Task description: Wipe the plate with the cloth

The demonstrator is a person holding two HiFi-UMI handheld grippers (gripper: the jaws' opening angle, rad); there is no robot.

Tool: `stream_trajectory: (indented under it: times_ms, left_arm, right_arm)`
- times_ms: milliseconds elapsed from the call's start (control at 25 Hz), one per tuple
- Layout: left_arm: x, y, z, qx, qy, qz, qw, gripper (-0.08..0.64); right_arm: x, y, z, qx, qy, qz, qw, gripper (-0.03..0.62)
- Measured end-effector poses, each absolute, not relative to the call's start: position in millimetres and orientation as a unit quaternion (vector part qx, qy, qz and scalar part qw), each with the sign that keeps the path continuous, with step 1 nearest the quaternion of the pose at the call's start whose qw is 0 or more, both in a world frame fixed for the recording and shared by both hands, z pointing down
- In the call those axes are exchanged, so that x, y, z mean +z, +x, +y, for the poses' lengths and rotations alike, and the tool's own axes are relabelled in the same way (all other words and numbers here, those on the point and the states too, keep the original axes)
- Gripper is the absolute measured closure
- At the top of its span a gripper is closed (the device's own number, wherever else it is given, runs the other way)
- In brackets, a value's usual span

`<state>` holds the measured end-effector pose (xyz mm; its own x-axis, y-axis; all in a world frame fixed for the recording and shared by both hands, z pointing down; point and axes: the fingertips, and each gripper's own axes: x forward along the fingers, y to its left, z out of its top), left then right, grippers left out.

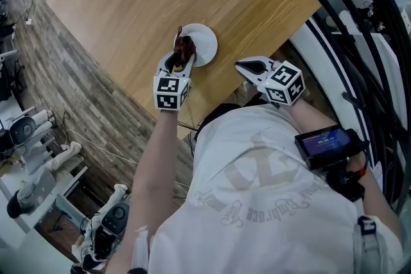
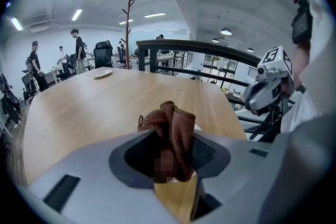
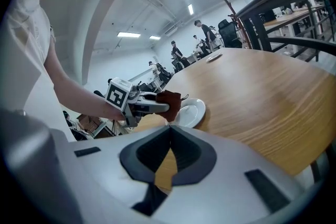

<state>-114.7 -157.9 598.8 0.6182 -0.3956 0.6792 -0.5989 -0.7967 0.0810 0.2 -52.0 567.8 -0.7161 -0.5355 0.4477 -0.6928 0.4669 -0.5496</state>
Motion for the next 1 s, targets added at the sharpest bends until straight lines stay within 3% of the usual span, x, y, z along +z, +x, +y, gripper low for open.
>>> stream_trajectory:
  times_ms: [600,1000]
  left_arm:
    - [592,-93,-230,0.313,0.885,-0.310,0.150,0.391]
    - [601,-90,-202,0.347,0.892,-0.263,0.122,0.391]
  right_arm:
    - [574,14,-47,0.376,0.374,-0.841,0.108,0.578]
    - [575,14,-51,0.375,0.381,-0.839,0.105,0.578]
